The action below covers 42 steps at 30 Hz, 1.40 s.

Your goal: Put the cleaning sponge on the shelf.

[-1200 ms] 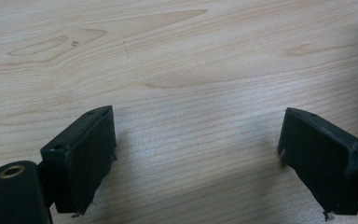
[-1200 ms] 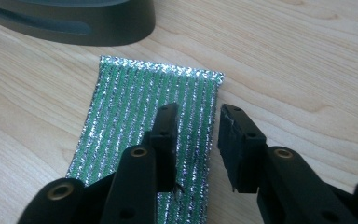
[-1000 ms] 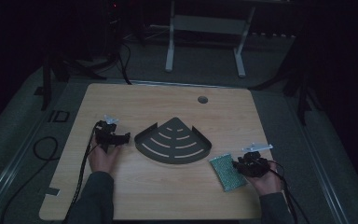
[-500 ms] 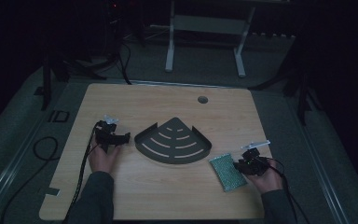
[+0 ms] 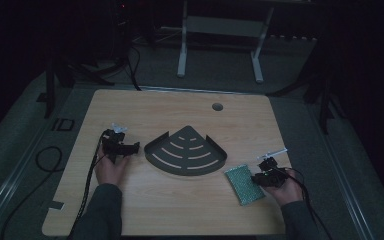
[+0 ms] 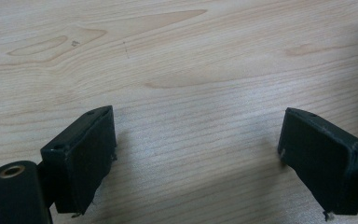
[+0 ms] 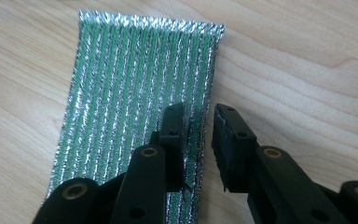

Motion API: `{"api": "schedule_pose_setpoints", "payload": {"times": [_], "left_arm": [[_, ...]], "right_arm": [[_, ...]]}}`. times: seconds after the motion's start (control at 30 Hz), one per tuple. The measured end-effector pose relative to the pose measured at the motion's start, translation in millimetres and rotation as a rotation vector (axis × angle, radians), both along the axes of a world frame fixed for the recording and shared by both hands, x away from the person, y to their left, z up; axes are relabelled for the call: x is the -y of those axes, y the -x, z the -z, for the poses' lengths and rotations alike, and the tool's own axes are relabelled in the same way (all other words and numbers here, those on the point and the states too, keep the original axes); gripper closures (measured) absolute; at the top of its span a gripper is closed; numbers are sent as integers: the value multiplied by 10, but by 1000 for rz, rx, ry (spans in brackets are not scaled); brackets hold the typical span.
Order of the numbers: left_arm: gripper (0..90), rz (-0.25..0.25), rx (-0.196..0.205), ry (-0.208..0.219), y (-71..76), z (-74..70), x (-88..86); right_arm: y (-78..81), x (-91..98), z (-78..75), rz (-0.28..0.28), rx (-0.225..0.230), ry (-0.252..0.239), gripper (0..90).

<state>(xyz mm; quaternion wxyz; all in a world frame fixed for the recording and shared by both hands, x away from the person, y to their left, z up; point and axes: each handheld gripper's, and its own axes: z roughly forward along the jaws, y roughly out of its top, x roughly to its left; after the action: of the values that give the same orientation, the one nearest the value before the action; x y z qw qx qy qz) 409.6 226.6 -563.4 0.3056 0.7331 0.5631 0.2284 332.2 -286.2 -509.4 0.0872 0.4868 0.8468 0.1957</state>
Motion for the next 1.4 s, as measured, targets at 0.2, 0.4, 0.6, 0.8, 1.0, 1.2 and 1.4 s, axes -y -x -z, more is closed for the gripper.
{"api": "schedule_pose_setpoints", "payload": {"times": [0.2, 0.4, 0.6, 0.8, 1.0, 1.2, 1.4], "left_arm": [[119, 0, 0, 0, 0, 0, 0], [119, -2, 0, 0, 1, 0, 2], [120, -3, 0, 0, 3, 0, 3], [120, -3, 0, 0, 2, 0, 3], [120, -3, 0, 0, 2, 0, 3], [120, -3, 0, 0, 2, 0, 3], [120, -4, 0, 0, 3, 0, 3]], "right_arm": [[-40, 35, 29, 8, -29, -23, 737], [-82, 20, 43, 19, -64, -20, 749], [-117, 18, 48, 19, -101, -33, 799], [-115, -4, 36, 12, -98, -19, 862], [-82, -54, -9, -6, -72, 22, 891], [-46, -76, -92, -24, -67, 29, 894], [-19, -94, -232, -32, -42, 36, 895]]}}
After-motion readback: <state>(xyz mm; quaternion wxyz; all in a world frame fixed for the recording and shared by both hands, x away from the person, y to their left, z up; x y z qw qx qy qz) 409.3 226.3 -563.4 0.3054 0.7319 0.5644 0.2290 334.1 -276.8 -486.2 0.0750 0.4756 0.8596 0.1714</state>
